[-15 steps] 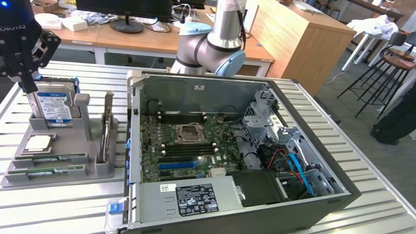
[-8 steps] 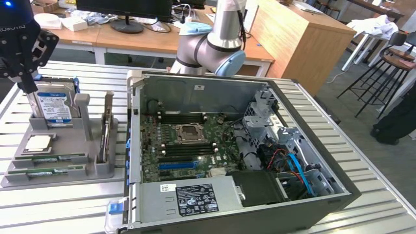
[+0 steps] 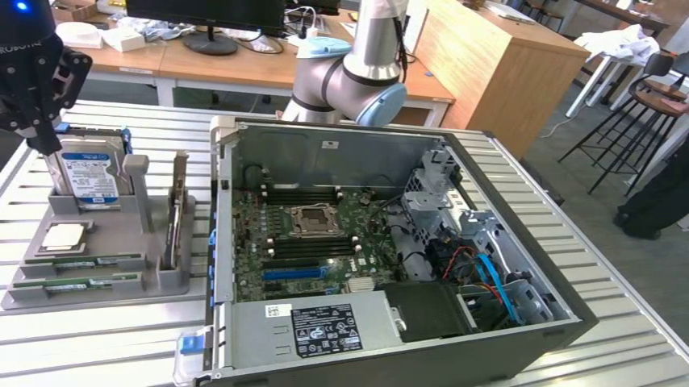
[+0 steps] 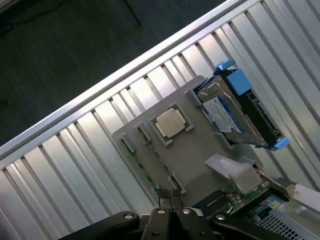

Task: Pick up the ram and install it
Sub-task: 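Pick up the ram and move it above insertion slot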

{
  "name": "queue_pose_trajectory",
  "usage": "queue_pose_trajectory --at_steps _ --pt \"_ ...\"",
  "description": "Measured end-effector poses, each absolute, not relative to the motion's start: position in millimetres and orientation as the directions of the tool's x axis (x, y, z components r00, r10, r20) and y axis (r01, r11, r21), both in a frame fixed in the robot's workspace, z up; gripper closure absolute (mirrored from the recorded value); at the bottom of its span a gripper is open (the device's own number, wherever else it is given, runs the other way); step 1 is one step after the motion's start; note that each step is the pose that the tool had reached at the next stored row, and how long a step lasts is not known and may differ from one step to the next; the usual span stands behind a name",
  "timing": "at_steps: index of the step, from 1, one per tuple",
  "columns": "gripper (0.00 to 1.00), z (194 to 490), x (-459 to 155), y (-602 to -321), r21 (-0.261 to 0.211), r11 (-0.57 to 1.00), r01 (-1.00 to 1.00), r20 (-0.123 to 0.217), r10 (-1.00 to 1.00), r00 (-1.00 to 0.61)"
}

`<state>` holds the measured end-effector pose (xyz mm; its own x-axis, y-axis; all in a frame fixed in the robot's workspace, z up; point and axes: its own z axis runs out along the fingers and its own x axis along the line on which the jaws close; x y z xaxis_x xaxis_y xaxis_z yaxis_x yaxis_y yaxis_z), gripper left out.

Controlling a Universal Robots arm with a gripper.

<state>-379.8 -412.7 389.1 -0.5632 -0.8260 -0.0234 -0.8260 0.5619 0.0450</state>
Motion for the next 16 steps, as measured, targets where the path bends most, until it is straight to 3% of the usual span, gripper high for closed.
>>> queue_pose_trajectory --at_steps 16 --pt "0.9 388.2 -379.8 -412.7 0.045 0.3 -0.953 -0.023 -0.953 -0.301"
